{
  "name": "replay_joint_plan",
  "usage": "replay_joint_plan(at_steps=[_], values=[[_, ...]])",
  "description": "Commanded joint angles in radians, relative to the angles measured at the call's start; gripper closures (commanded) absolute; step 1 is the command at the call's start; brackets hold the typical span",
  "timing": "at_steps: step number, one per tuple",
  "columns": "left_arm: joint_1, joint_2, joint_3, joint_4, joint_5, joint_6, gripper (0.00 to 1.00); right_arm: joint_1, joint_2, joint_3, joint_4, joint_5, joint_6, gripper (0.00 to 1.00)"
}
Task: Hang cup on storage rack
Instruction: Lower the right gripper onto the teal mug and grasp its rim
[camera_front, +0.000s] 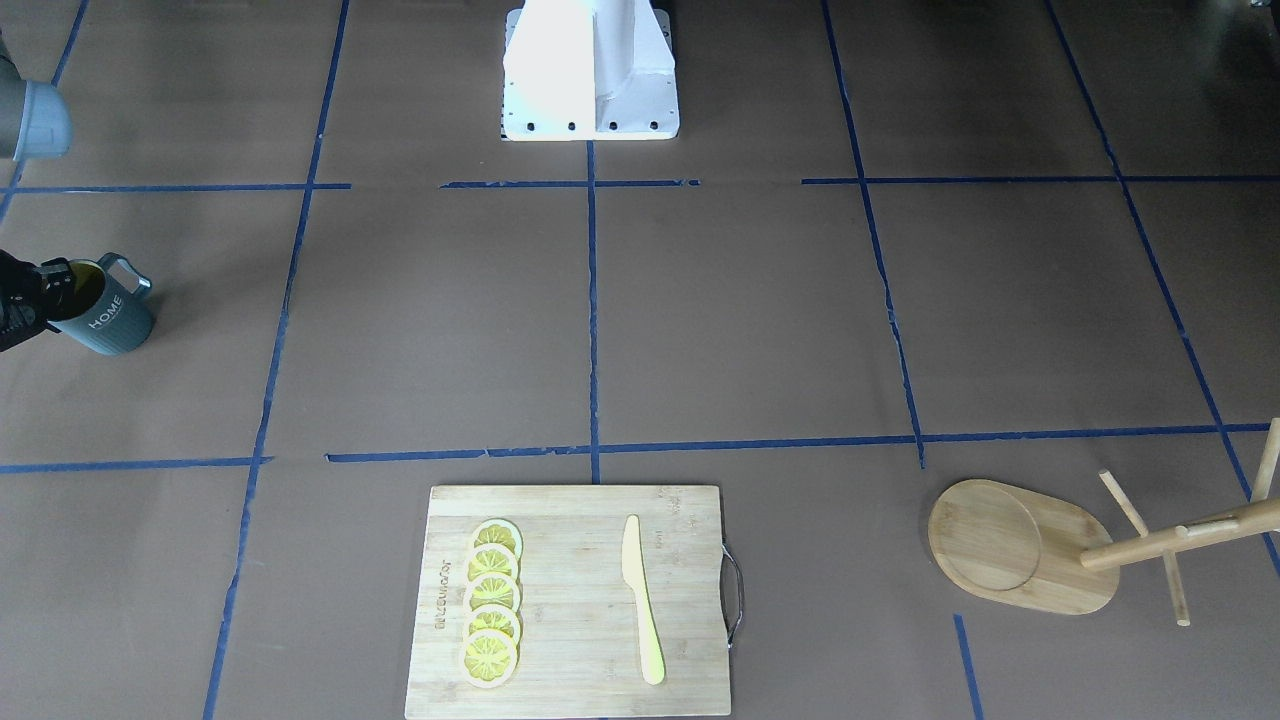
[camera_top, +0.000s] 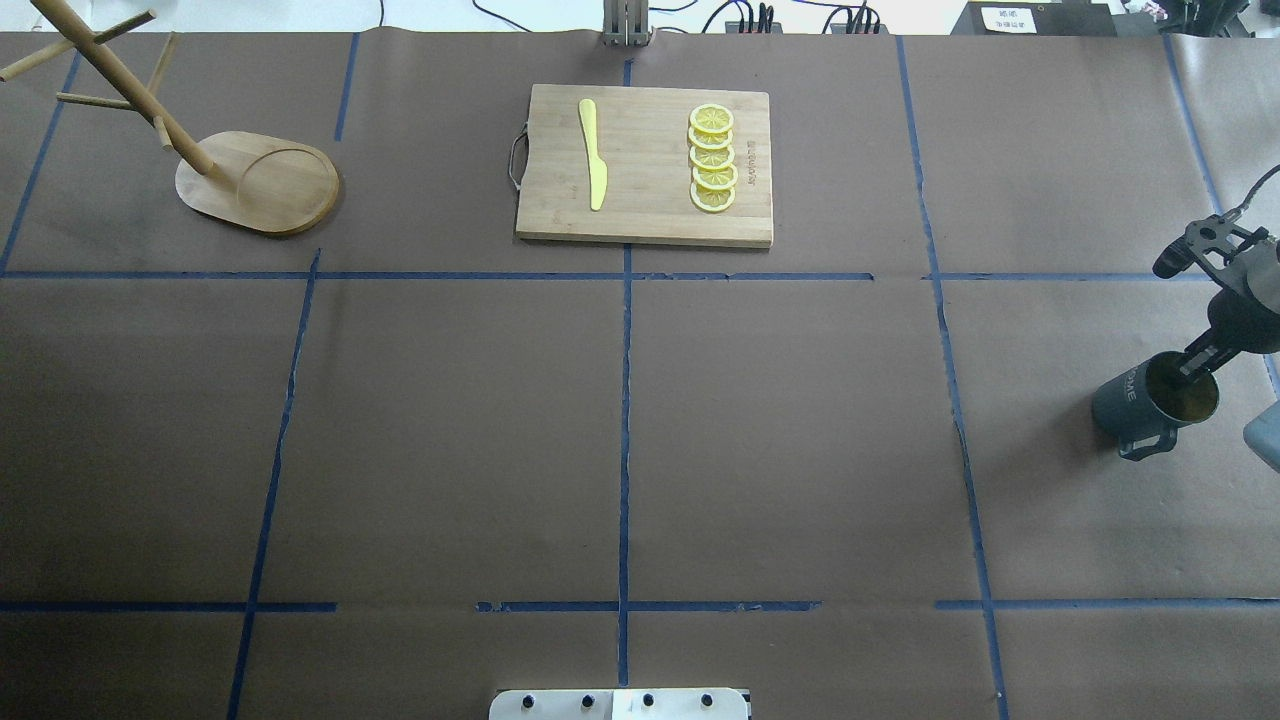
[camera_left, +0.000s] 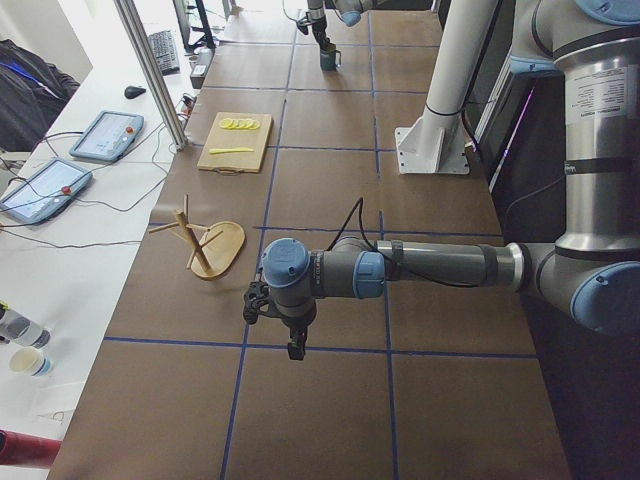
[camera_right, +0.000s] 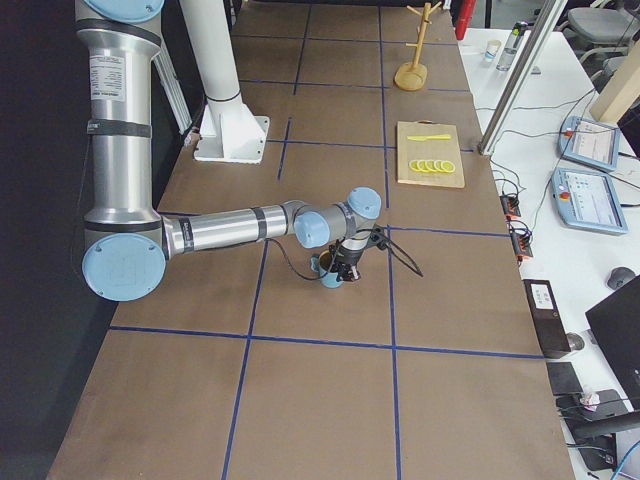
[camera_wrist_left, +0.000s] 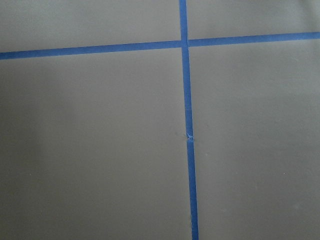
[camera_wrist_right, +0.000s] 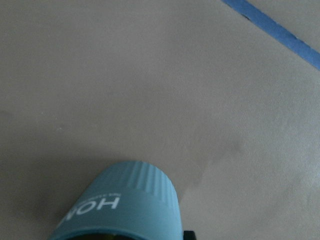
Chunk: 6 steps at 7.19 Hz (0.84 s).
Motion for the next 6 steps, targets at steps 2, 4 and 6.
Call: replay_joint_plan(at_steps=[2, 4, 6], values=[[-0.001, 0.0, 0.0, 0.0, 0.0, 0.0, 0.0, 0.001, 0.0, 0.032, -0.002, 0.003, 0.13, 1.0], [0.001, 0.0, -0.002, 0.0, 0.0, 0.0, 0.0, -0.002, 0.012, 0.116, -0.002, 0.015, 0.497, 1.0], [-0.001, -0.002, -0.002, 0.0, 0.0, 0.0, 0.0, -0.098, 0.115, 0.205, -0.015, 0.012, 0.821, 1.0]])
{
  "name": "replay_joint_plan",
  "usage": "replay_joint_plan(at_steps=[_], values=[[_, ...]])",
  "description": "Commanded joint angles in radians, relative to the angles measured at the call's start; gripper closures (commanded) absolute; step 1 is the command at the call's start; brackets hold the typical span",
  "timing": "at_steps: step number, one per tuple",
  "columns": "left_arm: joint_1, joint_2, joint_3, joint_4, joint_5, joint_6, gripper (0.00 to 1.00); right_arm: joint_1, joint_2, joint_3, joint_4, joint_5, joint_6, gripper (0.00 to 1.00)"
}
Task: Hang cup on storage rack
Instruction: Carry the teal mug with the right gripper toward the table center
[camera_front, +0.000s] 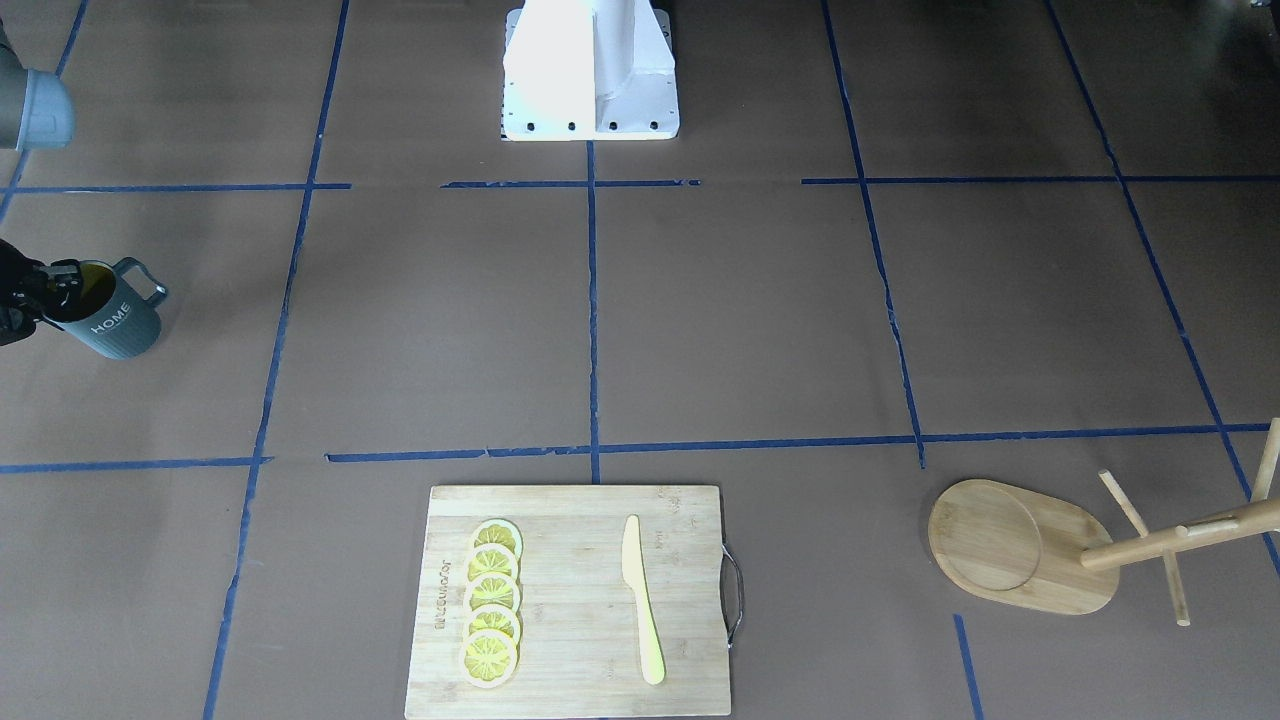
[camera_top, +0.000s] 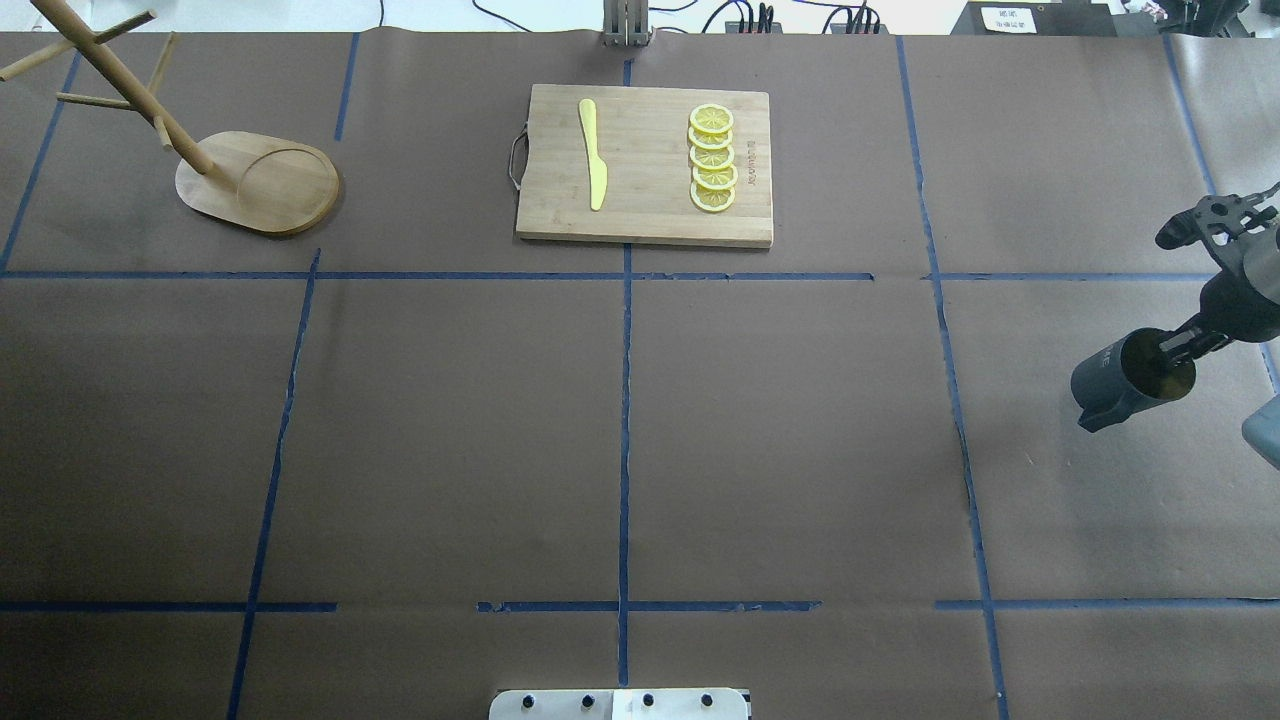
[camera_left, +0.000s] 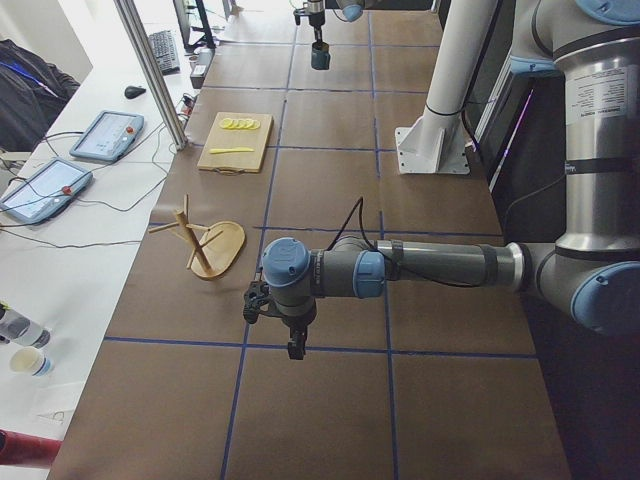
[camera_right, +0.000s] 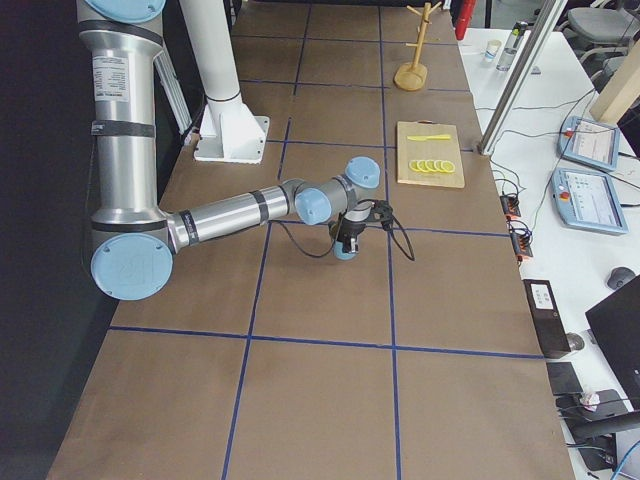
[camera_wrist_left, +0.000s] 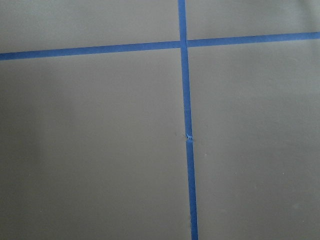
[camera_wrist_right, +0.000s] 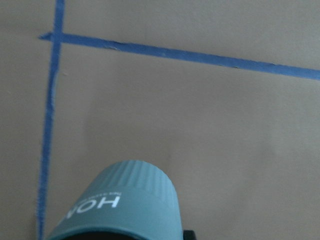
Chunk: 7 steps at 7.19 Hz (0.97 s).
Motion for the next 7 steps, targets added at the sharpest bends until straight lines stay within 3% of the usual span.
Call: replay_joint_plan(at_steps=[1, 3, 4, 5, 7], values=[[0.0, -0.001, -0.002, -0.002, 0.0, 0.0, 0.0, -0.157, 0.147, 0.04, -0.008, -0.015, 0.335, 1.0], [0.0, -0.001, -0.002, -0.002, -0.002, 0.0, 0.0, -0.282, 0.344, -0.01, -0.07, -0.068, 0.501, 1.0], [0.0, -0.001, -0.002, 0.0, -0.002, 0.0, 0.0, -0.311, 0.506, -0.063, -0.221, -0.091, 0.507, 1.0], [0.0, 0.0, -0.002, 0.0, -0.002, 0.0, 0.0, -0.346, 0.596, -0.102, -0.302, -0.122, 0.52, 1.0], [0.0, -0.001, -0.002, 0.0, -0.002, 0.0, 0.0, -0.431, 0.737, -0.243, -0.301, -0.176, 0.644, 1.0]])
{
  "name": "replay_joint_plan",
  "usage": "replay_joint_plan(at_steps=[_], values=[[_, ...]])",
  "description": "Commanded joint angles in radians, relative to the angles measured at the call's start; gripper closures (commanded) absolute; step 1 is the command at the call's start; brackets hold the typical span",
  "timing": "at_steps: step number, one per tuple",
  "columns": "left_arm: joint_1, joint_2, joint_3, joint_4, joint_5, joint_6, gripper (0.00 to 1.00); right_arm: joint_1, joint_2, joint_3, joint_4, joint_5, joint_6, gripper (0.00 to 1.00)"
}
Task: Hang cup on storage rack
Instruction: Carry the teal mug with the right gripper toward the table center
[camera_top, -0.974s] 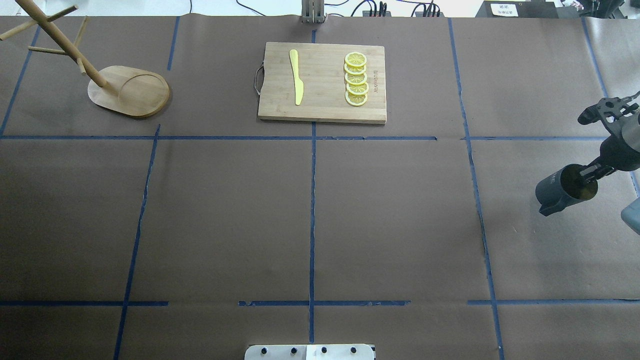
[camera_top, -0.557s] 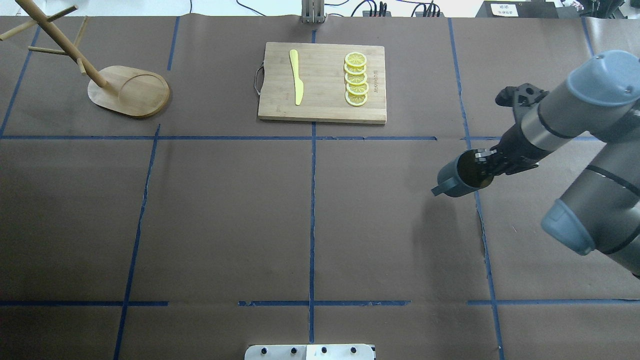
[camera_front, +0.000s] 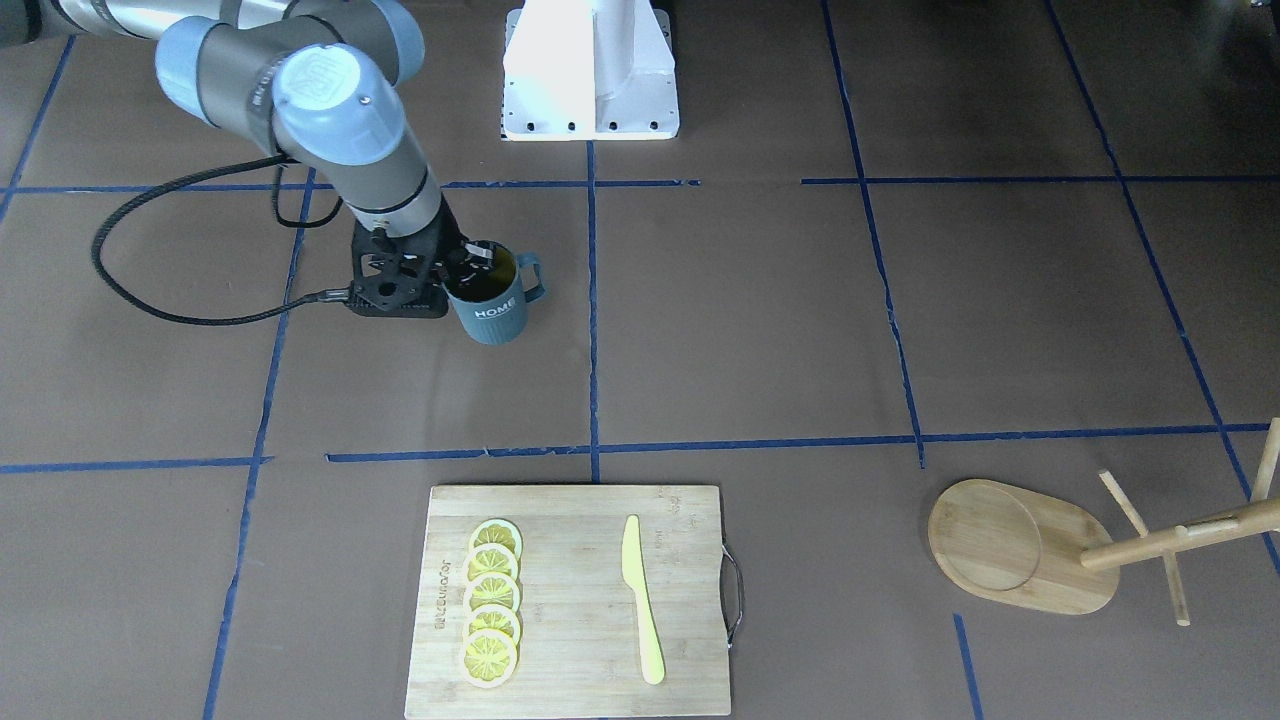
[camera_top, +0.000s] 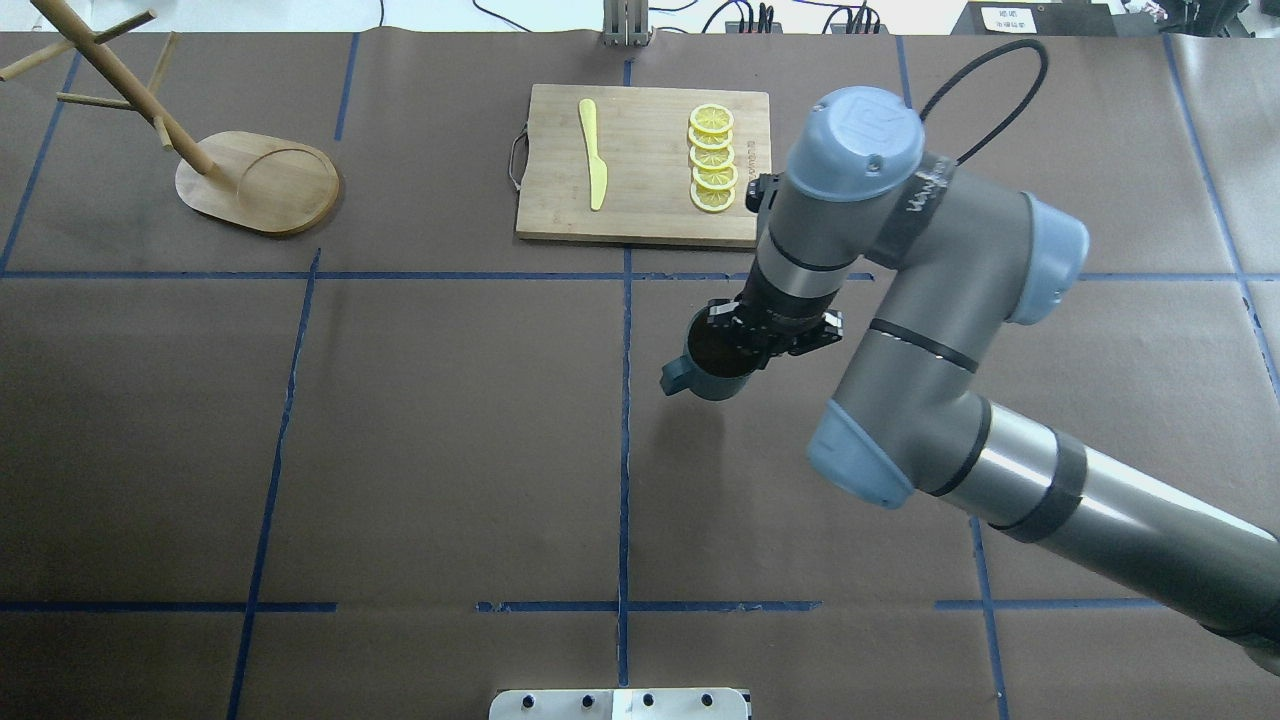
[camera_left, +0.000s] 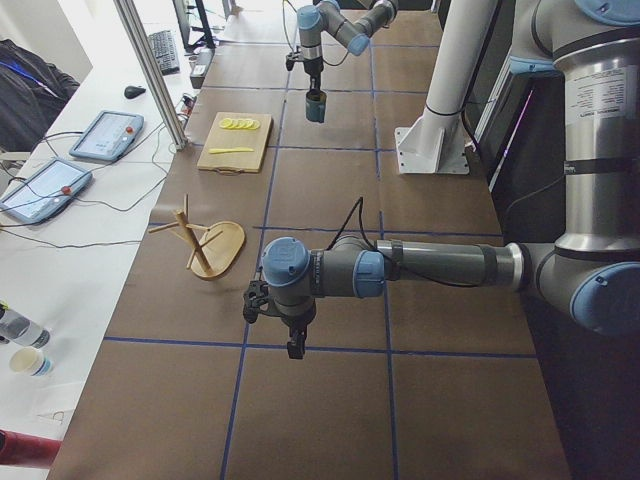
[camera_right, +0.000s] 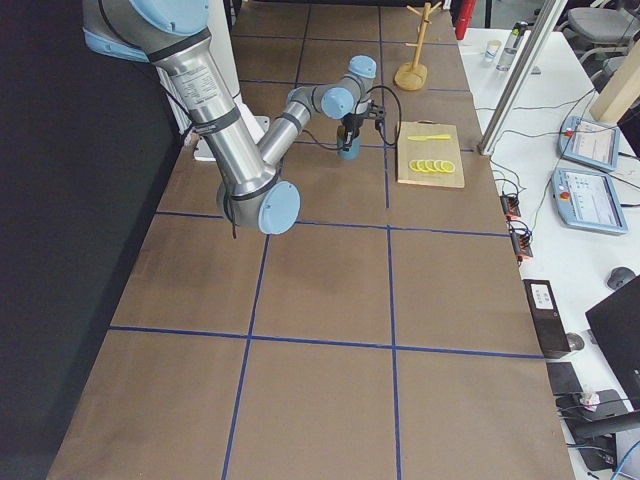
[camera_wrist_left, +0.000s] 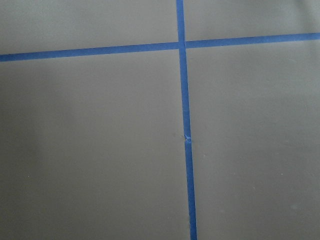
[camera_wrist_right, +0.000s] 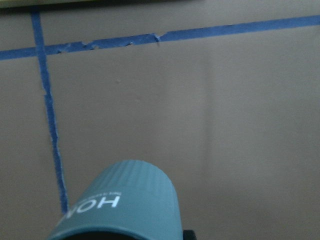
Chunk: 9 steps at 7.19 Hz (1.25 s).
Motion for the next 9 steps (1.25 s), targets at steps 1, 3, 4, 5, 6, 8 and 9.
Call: replay_joint_plan(at_steps=[1, 3, 4, 5, 6, 8, 9], values=[[0.0, -0.001, 0.002, 0.0, 0.0, 0.0, 0.0, -0.085, 0.102, -0.107, -0.014, -0.055, 0.078, 1.0], [0.0, -0.001, 0.002, 0.0, 0.0, 0.0, 0.0, -0.108, 0.101, -0.123, -0.013, -0.067, 0.059, 1.0], [0.0, -0.001, 0.002, 0.0, 0.0, 0.0, 0.0, -0.109, 0.104, -0.129, 0.016, -0.067, 0.059, 1.0], [0.0, -0.001, 0.002, 0.0, 0.0, 0.0, 0.0, -0.111, 0.109, -0.15, 0.064, -0.067, 0.071, 1.0], [0.0, -0.001, 0.002, 0.0, 0.0, 0.0, 0.0, -0.111, 0.121, -0.192, 0.123, -0.067, 0.082, 1.0], [0.0, -0.001, 0.002, 0.0, 0.0, 0.0, 0.0, -0.111, 0.123, -0.207, 0.141, -0.067, 0.085, 1.0], [0.002, -0.001, 0.002, 0.0, 0.0, 0.0, 0.0, -0.111, 0.129, -0.207, 0.142, -0.067, 0.083, 0.81]])
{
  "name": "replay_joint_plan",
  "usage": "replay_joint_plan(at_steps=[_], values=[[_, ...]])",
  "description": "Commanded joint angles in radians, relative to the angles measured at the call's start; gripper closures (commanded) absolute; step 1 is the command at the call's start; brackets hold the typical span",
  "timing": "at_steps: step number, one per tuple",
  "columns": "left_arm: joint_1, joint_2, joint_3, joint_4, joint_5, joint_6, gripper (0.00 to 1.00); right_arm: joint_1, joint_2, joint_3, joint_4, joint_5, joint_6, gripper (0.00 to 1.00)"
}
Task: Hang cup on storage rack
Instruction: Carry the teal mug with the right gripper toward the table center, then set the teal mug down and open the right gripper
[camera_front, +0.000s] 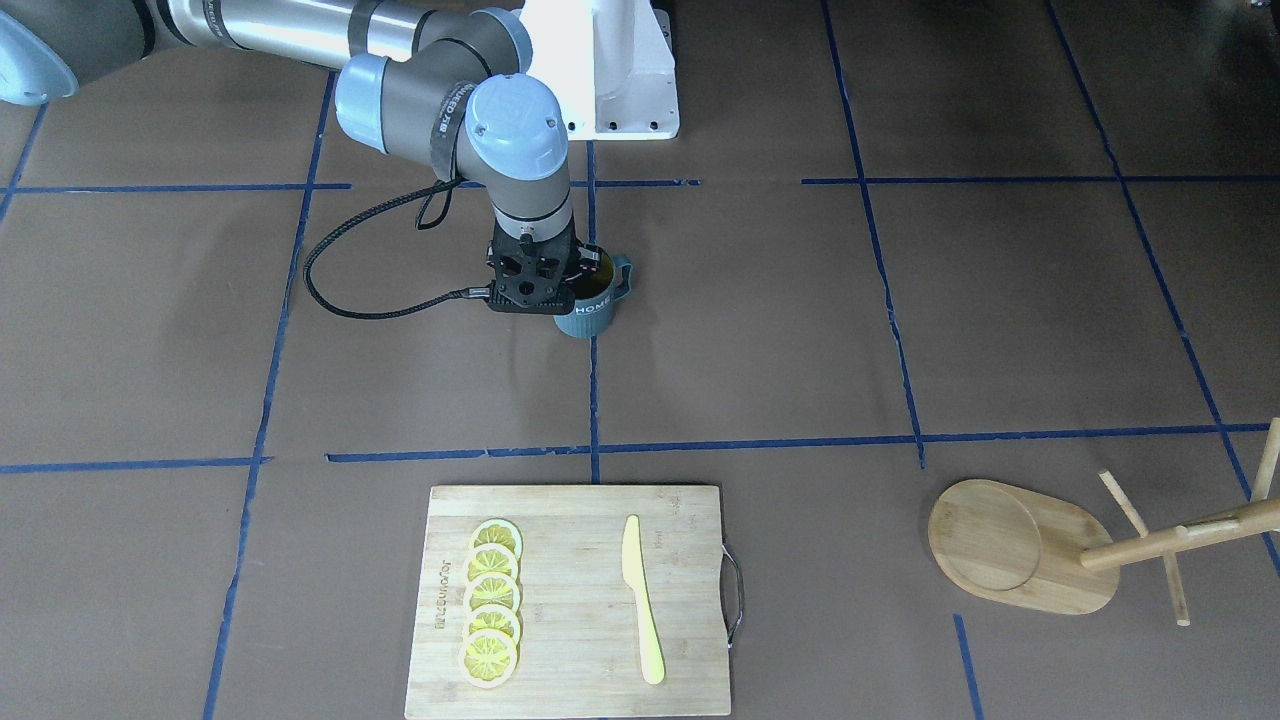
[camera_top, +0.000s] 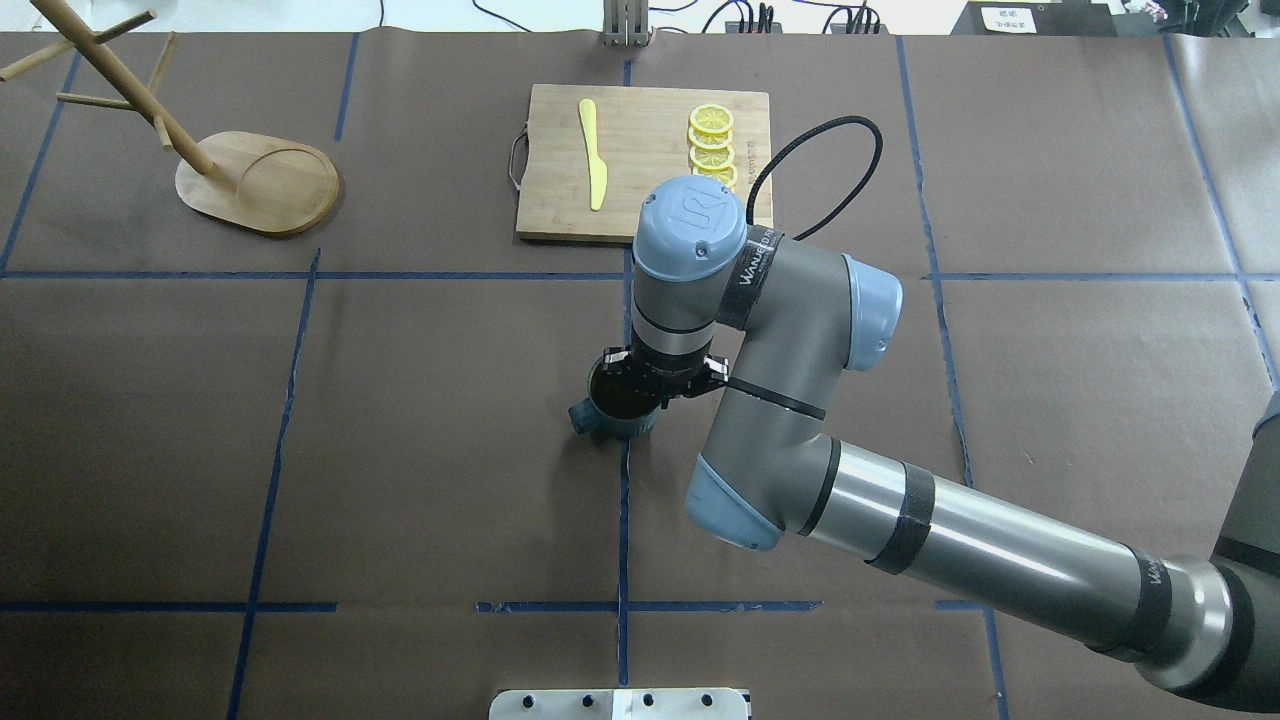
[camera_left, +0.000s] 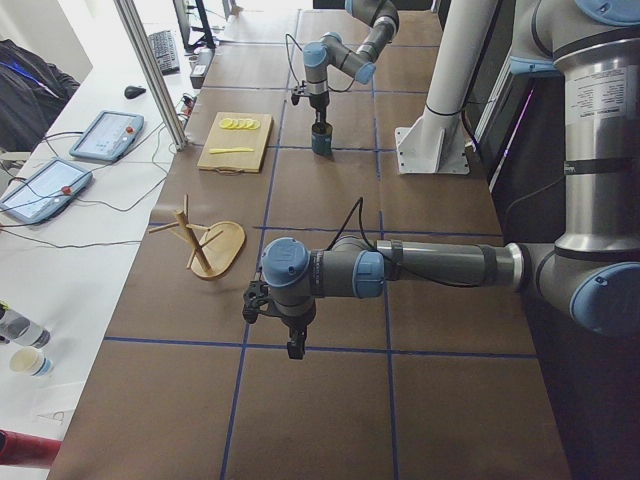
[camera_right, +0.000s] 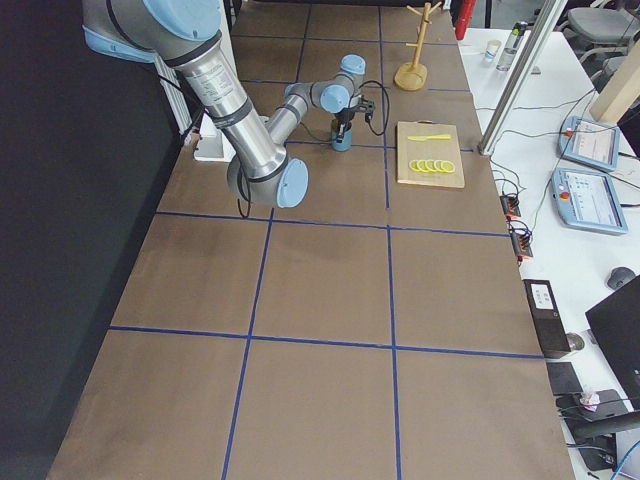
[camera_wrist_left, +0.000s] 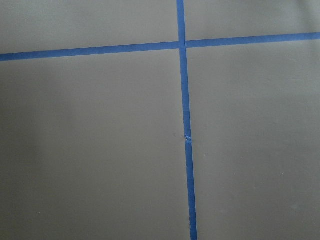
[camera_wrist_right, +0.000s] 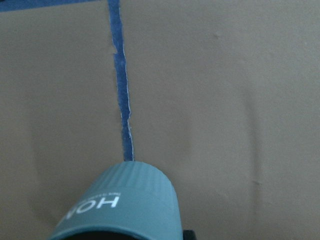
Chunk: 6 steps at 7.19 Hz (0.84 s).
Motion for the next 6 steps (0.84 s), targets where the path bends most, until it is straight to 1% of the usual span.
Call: replay_joint_plan(at_steps=[1, 2, 3, 5, 6], values=[[0.004, 0.0, 0.0, 0.0, 0.0, 0.0, 0.0, -0.008, 0.006, 0.001, 0.006, -0.021, -0.011, 0.01], [0.004, 0.0, 0.0, 0.0, 0.0, 0.0, 0.0, -0.009, 0.007, 0.002, 0.006, -0.04, -0.014, 0.0], [0.004, 0.0, 0.0, 0.0, 0.0, 0.0, 0.0, -0.009, 0.006, 0.023, 0.005, -0.038, -0.019, 0.0], [0.006, 0.0, 0.0, -0.002, 0.002, 0.0, 0.0, 0.039, -0.008, 0.127, -0.024, -0.028, -0.02, 0.0], [0.006, 0.0, -0.002, -0.003, 0.002, 0.0, 0.0, 0.082, -0.014, 0.166, -0.047, -0.035, -0.023, 0.0]])
